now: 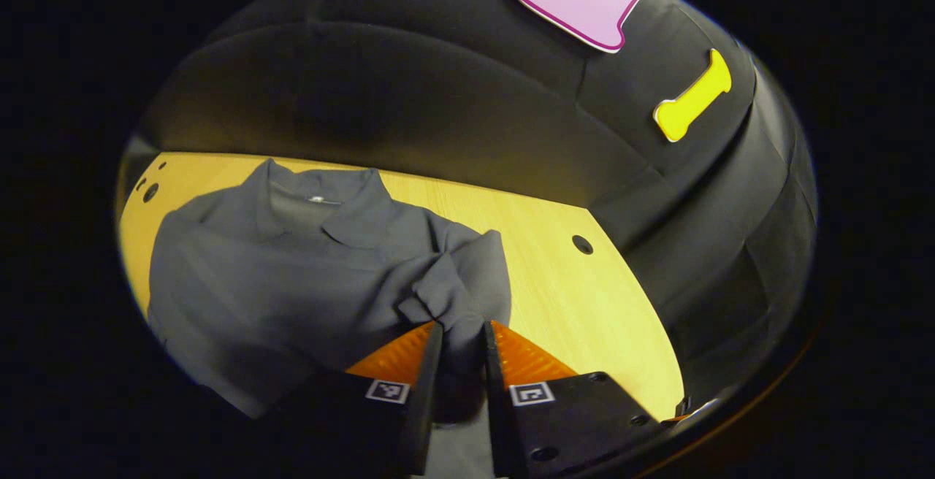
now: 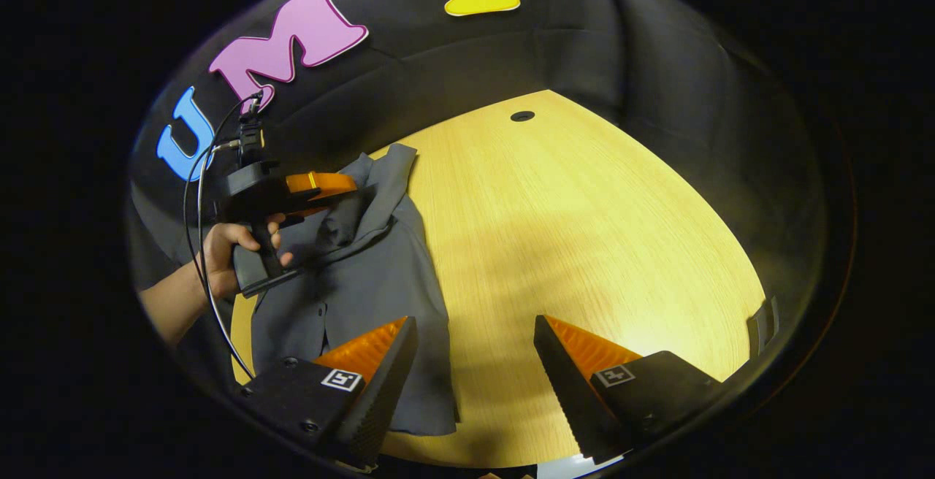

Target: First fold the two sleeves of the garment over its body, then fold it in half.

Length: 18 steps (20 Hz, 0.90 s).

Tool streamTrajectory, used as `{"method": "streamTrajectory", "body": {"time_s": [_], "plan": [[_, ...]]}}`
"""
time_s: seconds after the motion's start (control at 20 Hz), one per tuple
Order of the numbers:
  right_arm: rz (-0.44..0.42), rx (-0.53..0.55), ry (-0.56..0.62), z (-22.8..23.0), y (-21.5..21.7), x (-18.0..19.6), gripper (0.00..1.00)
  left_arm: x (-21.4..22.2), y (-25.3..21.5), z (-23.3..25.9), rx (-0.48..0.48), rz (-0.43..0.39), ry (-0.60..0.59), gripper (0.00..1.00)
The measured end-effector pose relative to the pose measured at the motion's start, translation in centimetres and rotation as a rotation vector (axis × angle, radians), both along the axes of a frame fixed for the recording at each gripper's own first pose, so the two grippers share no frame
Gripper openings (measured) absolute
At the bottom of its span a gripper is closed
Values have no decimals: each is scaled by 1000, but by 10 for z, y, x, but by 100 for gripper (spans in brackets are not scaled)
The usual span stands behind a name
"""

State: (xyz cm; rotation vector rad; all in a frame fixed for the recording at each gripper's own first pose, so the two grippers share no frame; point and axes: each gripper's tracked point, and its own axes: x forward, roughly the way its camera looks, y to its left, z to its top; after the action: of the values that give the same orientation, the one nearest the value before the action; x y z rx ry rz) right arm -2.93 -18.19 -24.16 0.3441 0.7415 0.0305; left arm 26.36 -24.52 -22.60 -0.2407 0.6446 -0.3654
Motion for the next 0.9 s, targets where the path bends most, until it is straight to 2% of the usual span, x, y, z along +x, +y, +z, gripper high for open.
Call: {"method": "streamTrajectory", "body": {"time_s": [0.15,0.25,0.35,0.45,0.5,0.55,0.65,0.9], "plan": [[31,-4,9,-3,11,-1,99,-14,16,4,44,9,-40,70],[47,-8,12,-4,19,0,99,-24,46,6,144,42,-94,100],[63,-12,16,-8,25,0,99,-41,78,10,216,78,-141,96],[80,-17,31,-13,36,0,99,-68,107,13,224,102,-152,96],[89,-15,44,-17,41,-2,99,-85,123,14,225,120,-147,92],[94,-12,54,-21,46,-3,99,-105,142,12,227,136,-137,96],[109,-20,75,-27,56,-7,99,-144,181,4,252,179,-112,96],[163,-78,128,-49,73,-24,99,-245,297,-30,406,364,-39,96]]}}
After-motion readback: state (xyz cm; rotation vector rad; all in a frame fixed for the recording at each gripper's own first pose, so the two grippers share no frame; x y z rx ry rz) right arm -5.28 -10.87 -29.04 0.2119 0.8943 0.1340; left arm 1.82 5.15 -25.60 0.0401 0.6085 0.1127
